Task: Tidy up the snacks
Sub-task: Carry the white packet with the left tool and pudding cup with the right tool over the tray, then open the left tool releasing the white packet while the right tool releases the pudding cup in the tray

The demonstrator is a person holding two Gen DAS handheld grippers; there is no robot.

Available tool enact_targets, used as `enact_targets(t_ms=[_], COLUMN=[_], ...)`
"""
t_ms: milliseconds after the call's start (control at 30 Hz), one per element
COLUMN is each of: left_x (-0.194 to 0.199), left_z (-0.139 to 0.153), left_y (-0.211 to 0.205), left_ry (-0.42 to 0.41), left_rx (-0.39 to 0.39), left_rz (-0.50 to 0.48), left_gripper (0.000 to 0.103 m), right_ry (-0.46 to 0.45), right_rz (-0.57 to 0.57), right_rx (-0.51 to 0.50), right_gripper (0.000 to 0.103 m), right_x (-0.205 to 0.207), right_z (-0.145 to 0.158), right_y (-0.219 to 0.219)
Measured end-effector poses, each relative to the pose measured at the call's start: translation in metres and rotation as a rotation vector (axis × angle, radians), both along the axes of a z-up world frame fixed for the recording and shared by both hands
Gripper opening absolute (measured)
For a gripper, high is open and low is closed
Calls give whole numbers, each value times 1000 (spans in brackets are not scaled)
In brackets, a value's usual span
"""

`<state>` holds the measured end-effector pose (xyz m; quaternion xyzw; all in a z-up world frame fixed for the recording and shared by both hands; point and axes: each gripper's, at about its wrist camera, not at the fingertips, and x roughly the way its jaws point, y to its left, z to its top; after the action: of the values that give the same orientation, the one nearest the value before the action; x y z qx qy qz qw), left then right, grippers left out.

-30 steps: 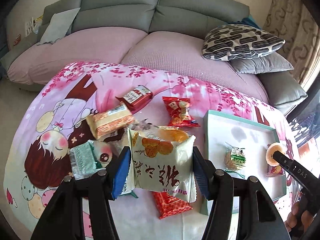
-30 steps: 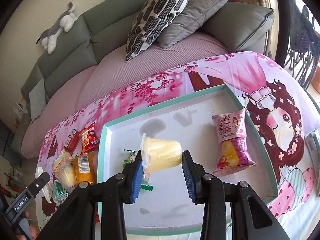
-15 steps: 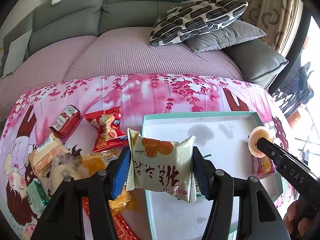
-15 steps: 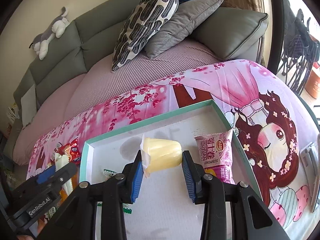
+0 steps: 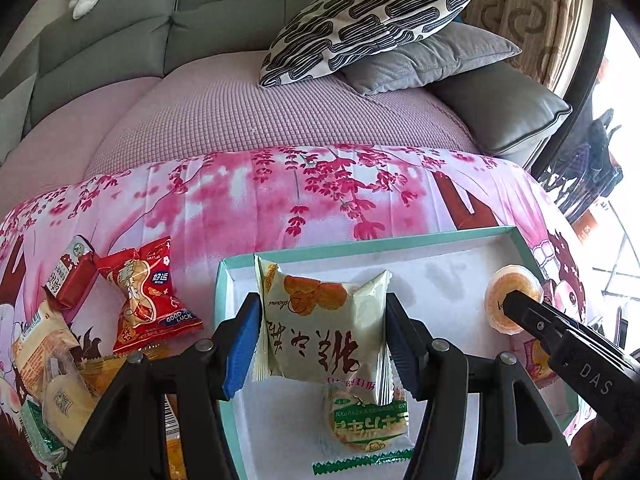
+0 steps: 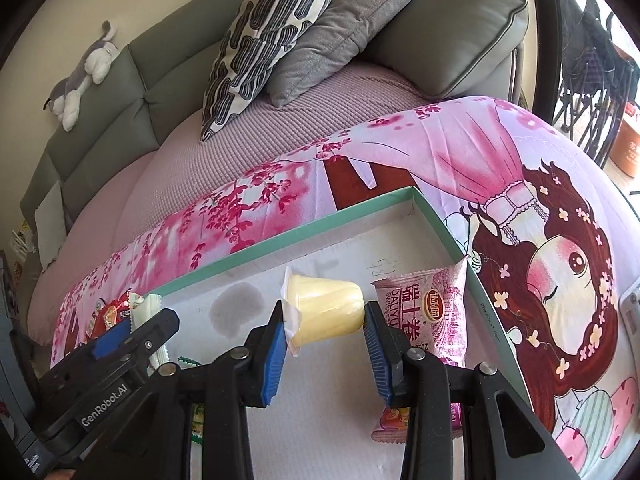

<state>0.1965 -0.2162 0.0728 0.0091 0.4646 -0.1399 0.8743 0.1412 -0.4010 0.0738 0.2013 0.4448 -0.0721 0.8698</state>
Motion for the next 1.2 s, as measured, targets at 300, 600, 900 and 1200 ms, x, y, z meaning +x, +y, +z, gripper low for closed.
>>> enact_targets(t_ms=[300,600,900,1200], left_x=[4,2,-7,-5], left_z=[-14,-4,16,16], left_y=[-4,-2,12,30], left_ry=[6,34,82,109], left_rx=[29,74,107,81], left_rz=[14,44,137,210], left_gripper=[79,85,86,86], right_ry=[61,52,69,121], right_rz=[5,4,-3,-2], right_rx=[-54,-128,-184,-180], right_gripper=[43,65,69,71], right_x=[3,-2,-5,-2], right_z=[0,21,30,17], right_y=[7,10,10,6])
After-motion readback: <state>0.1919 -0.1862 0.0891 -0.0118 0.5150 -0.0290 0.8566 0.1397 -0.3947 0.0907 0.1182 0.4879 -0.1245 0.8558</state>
